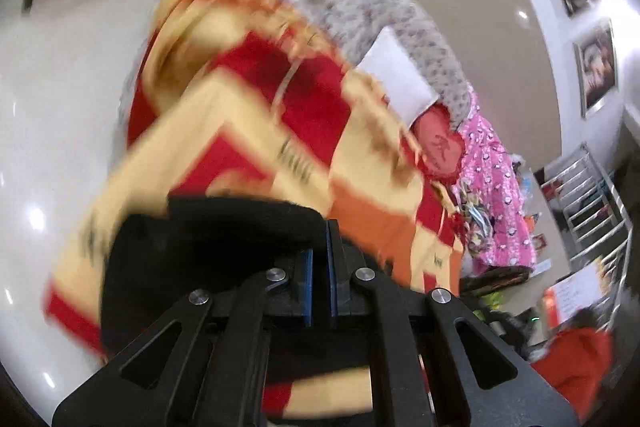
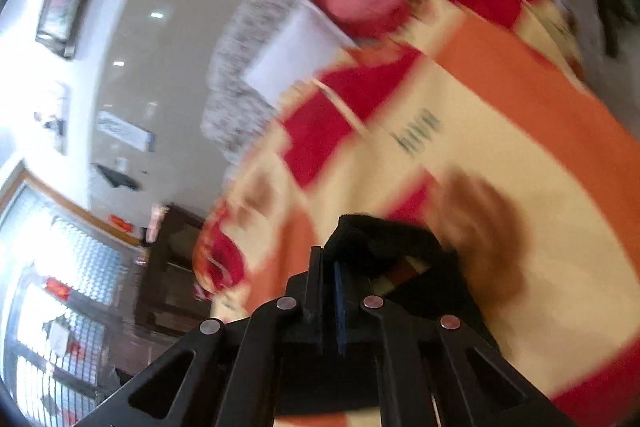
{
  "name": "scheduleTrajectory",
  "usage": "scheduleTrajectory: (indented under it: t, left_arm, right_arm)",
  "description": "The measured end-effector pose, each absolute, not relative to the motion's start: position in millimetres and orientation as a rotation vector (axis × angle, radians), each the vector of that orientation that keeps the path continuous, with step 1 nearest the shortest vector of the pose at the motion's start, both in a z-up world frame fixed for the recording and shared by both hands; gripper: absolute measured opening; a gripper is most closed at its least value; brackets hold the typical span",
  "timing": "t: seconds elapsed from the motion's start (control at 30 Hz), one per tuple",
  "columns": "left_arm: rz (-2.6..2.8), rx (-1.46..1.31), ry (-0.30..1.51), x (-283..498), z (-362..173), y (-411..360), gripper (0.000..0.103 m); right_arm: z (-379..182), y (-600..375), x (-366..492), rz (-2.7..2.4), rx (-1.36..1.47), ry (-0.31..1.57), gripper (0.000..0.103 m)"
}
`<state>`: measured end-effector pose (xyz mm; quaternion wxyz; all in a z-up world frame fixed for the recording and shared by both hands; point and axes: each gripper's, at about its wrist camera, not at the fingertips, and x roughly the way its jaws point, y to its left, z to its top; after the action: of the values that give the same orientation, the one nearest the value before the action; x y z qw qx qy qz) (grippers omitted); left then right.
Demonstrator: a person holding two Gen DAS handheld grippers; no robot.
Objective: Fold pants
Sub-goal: 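Lower the folded garment onto the blanket with both grippers still closed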
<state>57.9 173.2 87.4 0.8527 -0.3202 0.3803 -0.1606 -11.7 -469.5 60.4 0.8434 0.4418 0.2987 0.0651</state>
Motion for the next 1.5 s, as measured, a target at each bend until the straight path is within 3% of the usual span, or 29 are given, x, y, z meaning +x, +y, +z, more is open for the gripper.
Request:
scheduleTrajectory:
  t: [0.17, 0.37, 0.47, 0.83, 1.1, 1.5]
  left_arm:
    - [-0.382, -0.535, 0.704, 72, 132, 164, 0.004]
    - [-0.34, -0.539, 0.881, 38, 39, 171, 0.004]
    - [-0.326, -0.61, 0.936, 12, 6, 182, 0.004]
    - [-0.304, -0.724, 0.914, 1, -19, 187, 0.005]
    - [-0.313, -0.735, 0.87, -11, -1, 198, 0.004]
    - [-0.275, -0.766, 0.951, -30, -33, 201, 0.004]
  right_arm:
    - [109, -464, -10, 0.224, 0.843, 0.508, 0.004]
    - [13, -450, -43, 0.219, 0.896, 0.738, 0.004]
    - [-21, -447, -67, 0.185, 0.923, 0.766, 0.004]
    - [-7, -449, -67, 0.16, 0.861, 0.703, 0.004]
    - [5, -464, -79, 0.104, 0.865, 0.649, 0.003]
    - [-14, -464, -82, 0.074, 0.869, 0.716, 0.003]
